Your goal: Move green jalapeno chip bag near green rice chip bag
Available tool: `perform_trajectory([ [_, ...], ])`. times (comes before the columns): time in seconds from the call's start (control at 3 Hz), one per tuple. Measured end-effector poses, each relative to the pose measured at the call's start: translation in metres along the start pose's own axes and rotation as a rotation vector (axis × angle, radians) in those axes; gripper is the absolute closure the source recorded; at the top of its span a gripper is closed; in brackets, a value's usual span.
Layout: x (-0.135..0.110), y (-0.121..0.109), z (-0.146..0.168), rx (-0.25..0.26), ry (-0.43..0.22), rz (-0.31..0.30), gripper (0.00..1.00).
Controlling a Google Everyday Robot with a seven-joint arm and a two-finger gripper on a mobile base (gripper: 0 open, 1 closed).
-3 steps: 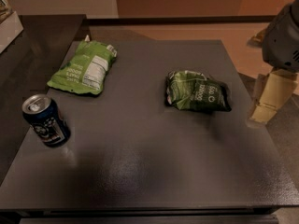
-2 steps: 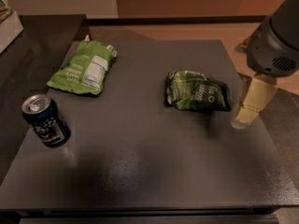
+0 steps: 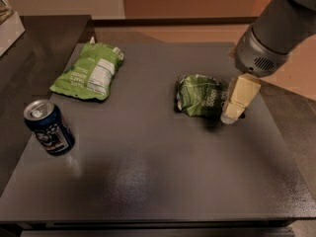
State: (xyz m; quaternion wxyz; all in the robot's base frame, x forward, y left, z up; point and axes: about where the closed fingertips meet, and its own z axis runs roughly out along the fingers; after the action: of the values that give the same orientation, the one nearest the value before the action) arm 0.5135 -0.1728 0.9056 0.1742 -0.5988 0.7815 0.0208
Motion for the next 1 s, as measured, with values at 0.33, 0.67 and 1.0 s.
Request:
perform_trajectory([
  [0.33,-0.011,-0.016,0.019,-0.020,-0.014,0.010,0.00],
  [0.67,-0.016,-0.027,0.031,-0.018,-0.015,0.022,0.00],
  [1.0,-0.015,-0.034,0.042,-0.021,0.003,0.039,0.16],
])
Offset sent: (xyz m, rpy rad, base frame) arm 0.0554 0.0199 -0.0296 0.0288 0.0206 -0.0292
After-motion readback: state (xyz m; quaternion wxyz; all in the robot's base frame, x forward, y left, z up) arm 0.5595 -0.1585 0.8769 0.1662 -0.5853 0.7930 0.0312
